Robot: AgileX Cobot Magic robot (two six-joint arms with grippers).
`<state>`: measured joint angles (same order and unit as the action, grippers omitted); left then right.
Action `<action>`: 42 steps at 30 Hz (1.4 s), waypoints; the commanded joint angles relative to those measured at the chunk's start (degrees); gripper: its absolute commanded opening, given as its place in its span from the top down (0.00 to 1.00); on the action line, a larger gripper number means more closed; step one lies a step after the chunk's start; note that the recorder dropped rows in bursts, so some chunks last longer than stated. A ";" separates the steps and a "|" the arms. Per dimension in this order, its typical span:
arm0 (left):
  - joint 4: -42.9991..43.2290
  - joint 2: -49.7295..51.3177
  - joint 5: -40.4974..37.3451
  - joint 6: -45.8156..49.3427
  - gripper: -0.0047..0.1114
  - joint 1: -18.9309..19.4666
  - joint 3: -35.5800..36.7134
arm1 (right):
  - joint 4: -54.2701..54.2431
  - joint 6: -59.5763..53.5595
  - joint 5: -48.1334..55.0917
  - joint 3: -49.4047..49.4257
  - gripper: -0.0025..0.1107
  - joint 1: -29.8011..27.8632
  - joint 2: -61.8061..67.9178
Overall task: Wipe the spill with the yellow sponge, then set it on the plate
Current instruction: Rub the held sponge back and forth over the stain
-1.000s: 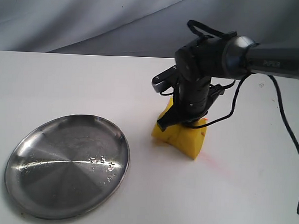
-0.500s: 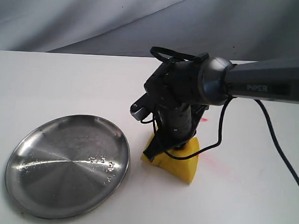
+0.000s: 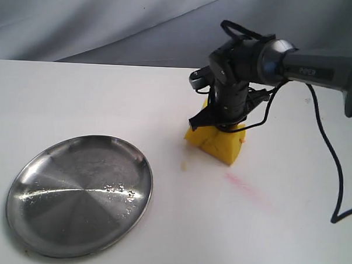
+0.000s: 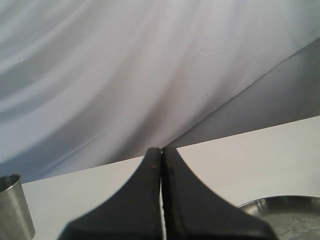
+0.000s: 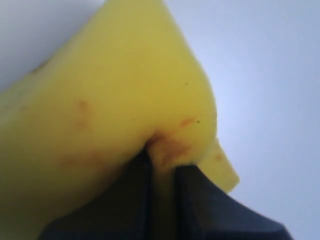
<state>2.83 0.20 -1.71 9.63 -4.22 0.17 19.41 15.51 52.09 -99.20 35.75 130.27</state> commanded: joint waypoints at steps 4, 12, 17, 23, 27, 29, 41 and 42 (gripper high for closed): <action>-0.41 -0.20 0.37 -0.51 0.96 0.25 -0.17 | -13.34 -8.45 2.77 -10.62 0.98 -0.62 6.71; -0.41 -0.20 0.37 -0.51 0.96 0.25 -0.17 | -13.97 -14.83 17.63 -10.07 0.98 3.79 6.81; -0.41 -0.20 0.37 -0.51 0.96 0.25 -0.17 | -12.15 -15.51 17.75 2.51 0.98 5.56 0.98; -0.41 -0.20 0.37 -0.51 0.96 0.25 -0.17 | -8.62 -11.05 3.70 23.62 0.98 5.21 -12.60; -0.41 -0.20 0.37 -0.51 0.96 0.25 -0.17 | -1.43 -4.70 3.07 27.40 0.98 1.02 -15.54; -0.41 -0.20 0.37 -0.51 0.96 0.25 -0.17 | -1.00 -4.70 3.84 26.18 0.98 -1.77 -14.74; -0.41 -0.20 0.37 -0.51 0.96 0.25 -0.17 | -10.60 -7.10 13.76 -15.87 0.98 -4.82 8.77; -0.41 -0.20 0.37 -0.51 0.96 0.25 -0.17 | -10.73 -8.29 15.27 -19.75 0.98 -3.54 10.82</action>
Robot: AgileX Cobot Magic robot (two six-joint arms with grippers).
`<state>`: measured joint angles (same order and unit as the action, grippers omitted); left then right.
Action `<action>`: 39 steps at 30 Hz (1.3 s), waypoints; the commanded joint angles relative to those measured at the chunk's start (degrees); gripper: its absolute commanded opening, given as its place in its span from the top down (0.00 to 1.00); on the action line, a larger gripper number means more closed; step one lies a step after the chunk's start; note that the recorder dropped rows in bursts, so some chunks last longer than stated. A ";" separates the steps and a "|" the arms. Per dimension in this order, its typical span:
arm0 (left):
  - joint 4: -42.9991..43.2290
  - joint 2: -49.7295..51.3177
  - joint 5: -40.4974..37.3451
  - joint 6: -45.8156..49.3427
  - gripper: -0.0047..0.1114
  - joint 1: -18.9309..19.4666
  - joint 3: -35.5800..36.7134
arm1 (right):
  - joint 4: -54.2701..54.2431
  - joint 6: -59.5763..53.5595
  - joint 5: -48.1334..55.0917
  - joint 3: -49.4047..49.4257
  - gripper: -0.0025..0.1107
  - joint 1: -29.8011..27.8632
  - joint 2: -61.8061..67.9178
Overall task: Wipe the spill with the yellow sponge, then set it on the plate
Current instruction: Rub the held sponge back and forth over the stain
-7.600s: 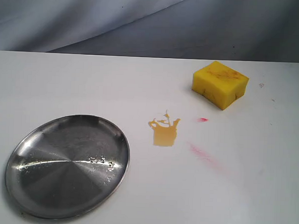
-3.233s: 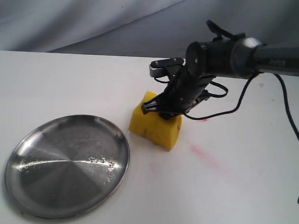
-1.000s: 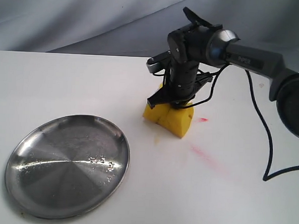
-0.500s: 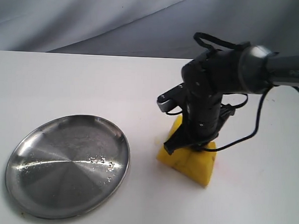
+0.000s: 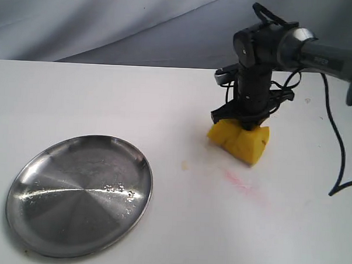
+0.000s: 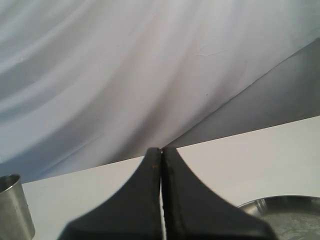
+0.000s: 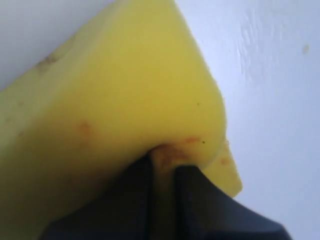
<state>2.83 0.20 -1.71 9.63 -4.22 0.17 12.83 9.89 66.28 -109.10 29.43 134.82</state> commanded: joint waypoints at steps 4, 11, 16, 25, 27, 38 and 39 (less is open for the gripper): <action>-0.41 -0.20 0.37 -0.51 0.96 0.25 -0.17 | -4.71 -7.51 3.68 -13.66 0.98 7.64 7.92; -0.41 -0.20 0.37 -0.51 0.96 0.25 -0.17 | -6.20 -8.59 3.68 -5.47 0.98 13.61 4.16; -0.41 -0.20 0.37 -0.51 0.96 0.25 -0.17 | -5.79 -7.68 3.68 6.00 0.98 14.65 -0.77; -0.41 -0.20 0.37 -0.51 0.96 0.25 -0.17 | -3.87 -7.21 -0.16 30.60 0.98 15.19 -15.06; -0.41 -0.20 0.37 -0.51 0.96 0.25 -0.17 | -0.92 -4.92 -2.44 33.64 0.98 14.48 -17.26; -0.41 -0.20 0.37 -0.51 0.96 0.25 -0.17 | 1.98 0.20 -8.15 32.82 0.98 2.75 -16.71; -0.41 -0.20 0.37 -0.51 0.96 0.25 -0.17 | 0.55 0.30 -7.76 30.27 0.98 1.33 -16.04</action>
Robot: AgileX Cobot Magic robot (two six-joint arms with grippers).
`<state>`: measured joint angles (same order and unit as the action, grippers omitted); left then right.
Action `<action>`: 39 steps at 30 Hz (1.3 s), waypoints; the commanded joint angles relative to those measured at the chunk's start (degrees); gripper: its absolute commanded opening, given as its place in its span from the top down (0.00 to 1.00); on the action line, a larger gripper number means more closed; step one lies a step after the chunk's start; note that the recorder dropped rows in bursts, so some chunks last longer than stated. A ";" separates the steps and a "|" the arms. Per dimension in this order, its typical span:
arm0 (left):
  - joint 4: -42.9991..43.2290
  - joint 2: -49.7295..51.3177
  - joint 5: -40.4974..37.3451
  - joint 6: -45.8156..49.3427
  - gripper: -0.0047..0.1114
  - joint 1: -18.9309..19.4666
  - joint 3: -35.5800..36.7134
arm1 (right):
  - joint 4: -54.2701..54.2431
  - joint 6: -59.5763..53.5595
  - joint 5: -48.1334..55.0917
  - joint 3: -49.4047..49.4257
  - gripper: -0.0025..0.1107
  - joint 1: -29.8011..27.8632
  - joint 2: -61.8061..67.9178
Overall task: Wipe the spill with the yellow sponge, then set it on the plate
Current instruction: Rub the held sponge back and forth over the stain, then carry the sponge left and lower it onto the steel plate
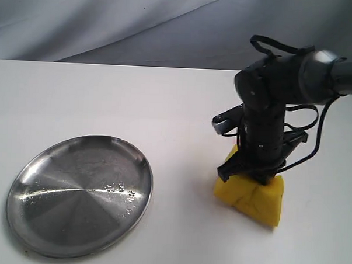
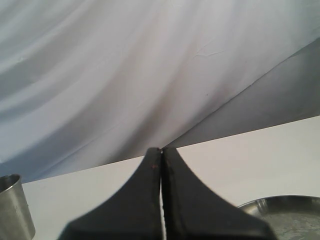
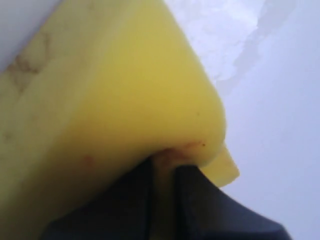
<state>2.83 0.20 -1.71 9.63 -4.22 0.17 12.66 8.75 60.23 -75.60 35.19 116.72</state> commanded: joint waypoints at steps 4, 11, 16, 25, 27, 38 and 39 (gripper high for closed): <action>-0.41 -0.20 0.37 -0.51 0.96 0.25 -0.17 | -8.52 -1.32 -2.48 -13.19 0.98 -4.19 2.16; -0.41 -0.20 0.37 -0.51 0.96 0.25 -0.17 | -23.61 -8.75 -2.88 -25.41 0.98 5.52 2.16; -0.41 -0.20 0.37 -0.51 0.96 0.25 -0.17 | -23.61 -9.68 -7.00 -26.43 0.98 13.08 2.33; -0.41 -0.20 0.37 -0.51 0.96 0.25 -0.17 | -24.93 -10.03 -10.82 -26.46 0.98 18.14 6.70; -0.41 -0.20 0.37 -0.51 0.96 0.25 -0.17 | -26.33 -10.03 -11.09 -26.46 0.98 18.39 7.52; -0.41 -0.20 0.37 -0.51 0.96 0.25 -0.17 | -28.72 -10.03 -12.70 -26.46 0.56 18.51 8.18; -0.41 -0.20 0.37 -0.51 0.96 0.25 -0.17 | -28.86 -9.91 -12.69 -26.46 0.50 18.51 8.18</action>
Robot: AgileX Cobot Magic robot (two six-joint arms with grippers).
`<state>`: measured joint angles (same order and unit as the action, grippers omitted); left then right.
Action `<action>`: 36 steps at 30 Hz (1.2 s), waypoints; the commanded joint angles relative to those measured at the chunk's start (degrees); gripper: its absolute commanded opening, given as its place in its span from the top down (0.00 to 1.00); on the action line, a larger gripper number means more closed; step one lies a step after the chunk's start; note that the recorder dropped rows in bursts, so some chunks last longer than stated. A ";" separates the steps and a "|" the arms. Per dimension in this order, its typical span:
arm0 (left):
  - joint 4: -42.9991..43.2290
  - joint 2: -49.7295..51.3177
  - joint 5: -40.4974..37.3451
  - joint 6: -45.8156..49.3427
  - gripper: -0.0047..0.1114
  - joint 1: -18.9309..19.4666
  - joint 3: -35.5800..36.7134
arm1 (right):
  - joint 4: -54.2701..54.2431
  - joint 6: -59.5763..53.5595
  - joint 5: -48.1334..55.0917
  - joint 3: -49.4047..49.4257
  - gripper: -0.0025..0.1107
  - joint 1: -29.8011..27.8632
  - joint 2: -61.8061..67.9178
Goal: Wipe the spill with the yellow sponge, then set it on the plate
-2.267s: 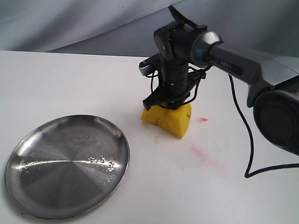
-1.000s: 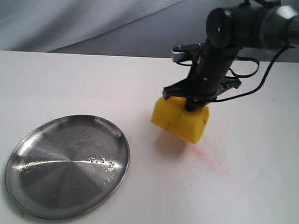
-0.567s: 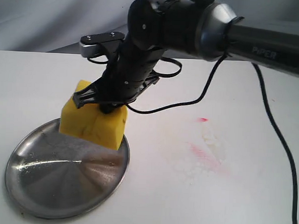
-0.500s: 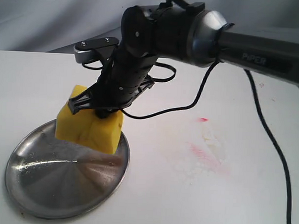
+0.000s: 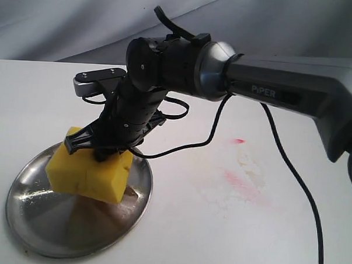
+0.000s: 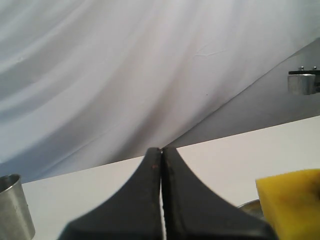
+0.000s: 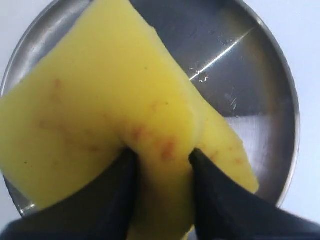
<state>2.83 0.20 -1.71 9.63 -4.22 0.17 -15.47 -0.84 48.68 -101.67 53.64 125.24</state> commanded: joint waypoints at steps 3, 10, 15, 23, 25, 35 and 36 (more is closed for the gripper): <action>-0.41 -0.20 0.37 -0.51 0.96 0.25 -0.17 | -2.76 -0.22 -1.26 -0.39 0.39 0.05 -0.34; -0.41 -0.20 0.37 -0.51 0.96 0.25 -0.17 | -1.08 0.23 3.21 -0.39 0.54 0.16 -3.53; -0.41 -0.20 0.37 -0.51 0.96 0.25 -0.17 | 10.41 8.87 2.81 3.79 0.87 1.00 -9.30; -0.41 -0.20 0.37 -0.51 0.96 0.25 -0.17 | 13.95 14.97 -13.25 26.72 0.98 1.77 -24.73; -0.41 -0.20 0.37 -0.51 0.96 0.25 -0.17 | 13.95 15.67 -15.46 31.84 0.98 1.77 -28.91; -0.41 -0.20 0.37 -0.51 0.96 0.25 -0.17 | 13.70 18.26 -24.32 53.13 0.98 1.77 -49.83; -0.41 -0.20 0.37 -0.51 0.96 0.25 -0.17 | 13.70 19.05 -25.06 54.99 0.98 1.77 -52.19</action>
<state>2.83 0.20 -1.71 9.63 -4.22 0.17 -2.28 16.66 26.41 -51.28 55.32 78.20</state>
